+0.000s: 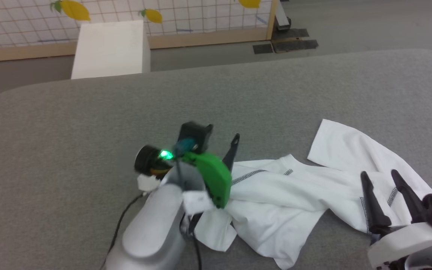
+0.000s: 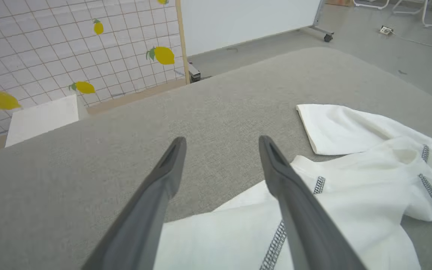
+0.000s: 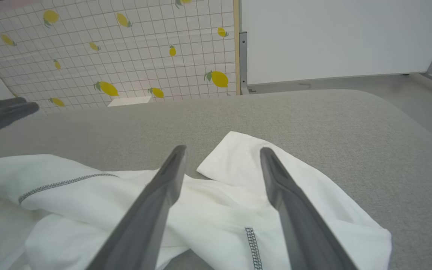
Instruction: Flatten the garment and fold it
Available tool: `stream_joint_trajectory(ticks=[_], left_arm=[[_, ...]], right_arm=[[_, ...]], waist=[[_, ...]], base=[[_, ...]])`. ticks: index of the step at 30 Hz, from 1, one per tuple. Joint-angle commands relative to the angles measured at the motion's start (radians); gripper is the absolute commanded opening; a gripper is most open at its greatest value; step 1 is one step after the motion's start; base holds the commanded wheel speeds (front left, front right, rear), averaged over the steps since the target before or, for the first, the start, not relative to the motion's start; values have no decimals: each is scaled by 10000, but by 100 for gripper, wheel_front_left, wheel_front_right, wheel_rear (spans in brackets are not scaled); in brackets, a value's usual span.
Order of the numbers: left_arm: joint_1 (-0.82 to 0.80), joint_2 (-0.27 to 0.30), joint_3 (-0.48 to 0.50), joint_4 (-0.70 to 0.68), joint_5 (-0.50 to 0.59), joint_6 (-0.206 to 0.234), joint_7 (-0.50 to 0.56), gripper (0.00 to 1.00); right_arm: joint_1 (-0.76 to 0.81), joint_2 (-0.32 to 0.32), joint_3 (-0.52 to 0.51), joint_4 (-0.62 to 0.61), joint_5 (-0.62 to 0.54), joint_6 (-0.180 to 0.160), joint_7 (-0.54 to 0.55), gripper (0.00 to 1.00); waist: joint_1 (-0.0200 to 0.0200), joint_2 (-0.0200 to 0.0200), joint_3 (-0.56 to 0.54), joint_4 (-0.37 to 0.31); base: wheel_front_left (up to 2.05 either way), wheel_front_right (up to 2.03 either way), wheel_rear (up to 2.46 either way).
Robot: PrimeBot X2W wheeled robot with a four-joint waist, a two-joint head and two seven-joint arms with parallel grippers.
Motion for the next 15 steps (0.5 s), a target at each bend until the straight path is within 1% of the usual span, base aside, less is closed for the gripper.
stream_joint_trajectory(ticks=[1,4,6,11,15], left_arm=[[-586,16,-244,368,-105,-33,389,100],[-1571,16,-863,1365,-123,-73,1354,100],[-2160,16,-1252,2082,-71,-179,2098,100],[-3307,23,-2048,3562,-1,-747,3804,100],[-3655,92,-2507,4376,-163,-1101,5176,100]], right_arm=[[-164,-36,162,-91,10,-15,-171,100],[-404,-47,524,-97,51,-15,-263,100],[-577,-44,744,-70,105,-15,-314,100],[-969,16,1022,111,220,-15,-486,100],[-1102,78,1127,289,292,-15,-634,100]], waist=[[0,-1,395,-441],[0,-1,689,-806],[0,-1,905,-1064],[0,-1,1335,-1610],[0,-1,1499,-1884]], base=[[0,0,0],[0,0,0],[0,0,0],[0,0,0],[0,0,0]])
